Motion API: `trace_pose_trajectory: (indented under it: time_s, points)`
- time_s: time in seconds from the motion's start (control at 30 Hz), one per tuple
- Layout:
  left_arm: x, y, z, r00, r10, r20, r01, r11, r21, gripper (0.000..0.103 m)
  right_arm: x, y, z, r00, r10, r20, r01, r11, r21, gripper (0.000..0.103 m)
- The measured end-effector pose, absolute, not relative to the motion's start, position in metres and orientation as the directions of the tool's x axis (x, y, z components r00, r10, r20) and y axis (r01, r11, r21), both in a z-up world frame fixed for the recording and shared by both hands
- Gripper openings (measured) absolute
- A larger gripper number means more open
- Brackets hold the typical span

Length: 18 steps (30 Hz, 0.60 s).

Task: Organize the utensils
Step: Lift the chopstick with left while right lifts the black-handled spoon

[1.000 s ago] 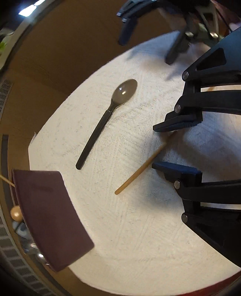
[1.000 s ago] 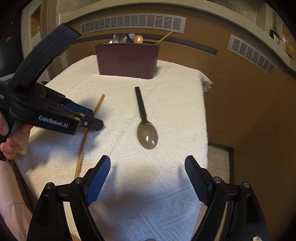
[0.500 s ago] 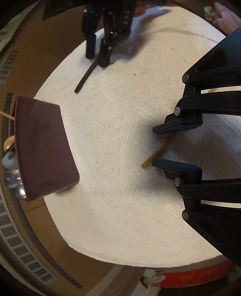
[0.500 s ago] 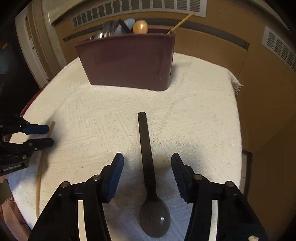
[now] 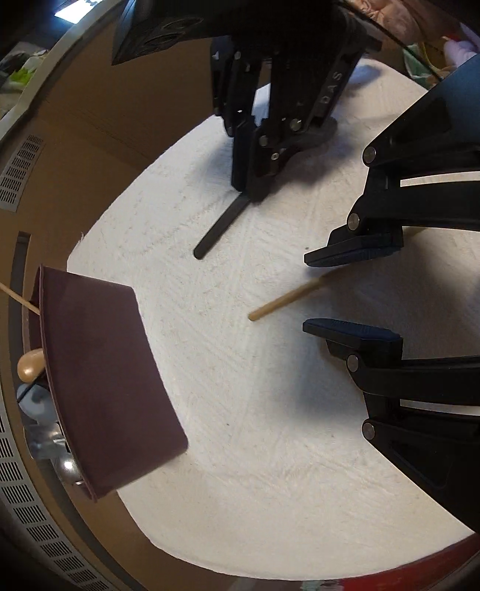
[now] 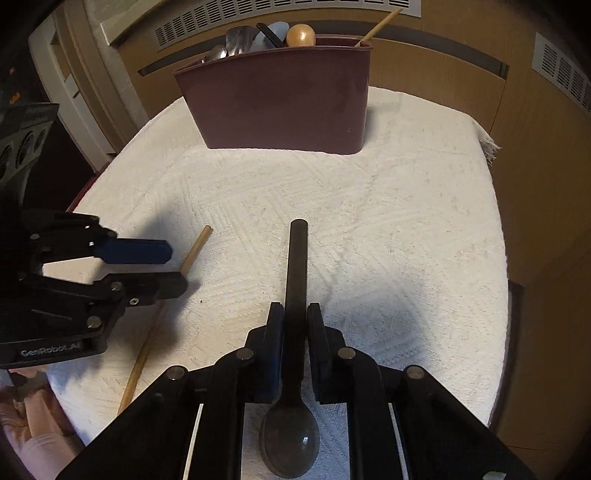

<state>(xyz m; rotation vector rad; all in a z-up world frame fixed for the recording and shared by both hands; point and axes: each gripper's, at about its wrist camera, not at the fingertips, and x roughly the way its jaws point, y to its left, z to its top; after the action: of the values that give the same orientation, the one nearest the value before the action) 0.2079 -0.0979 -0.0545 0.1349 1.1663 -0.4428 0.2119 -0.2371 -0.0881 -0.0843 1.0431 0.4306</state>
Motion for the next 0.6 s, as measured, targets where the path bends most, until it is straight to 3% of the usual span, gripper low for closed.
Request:
trace_pose_trajectory:
  time_s: [0.17, 0.23, 0.47, 0.6]
  points:
    - [0.199, -0.086, -0.06, 0.212, -0.301, -0.93, 0.342, 0.914, -0.218, 0.031, 0.224, -0.217, -0.089, 0.485, 0.235, -0.842, -0.413, 0.911, 0.017, 0.018]
    - [0.196, -0.09, -0.06, 0.207, -0.286, -0.936, 0.339, 0.918, -0.206, 0.031, 0.223, -0.212, -0.088, 0.493, 0.218, -0.842, -0.427, 0.904, -0.016, 0.011]
    - [0.21, -0.13, -0.067, 0.174, -0.263, -0.949, 0.384, 0.906, -0.18, 0.029, 0.201, -0.247, -0.073, 0.567, 0.214, -0.795, -0.325, 0.945, 0.023, 0.011]
    - [0.213, -0.141, -0.067, 0.236, -0.213, -0.948, 0.416, 0.904, -0.099, 0.01, 0.182, -0.265, -0.056, 0.629, 0.205, -0.75, -0.266, 0.963, 0.04, 0.011]
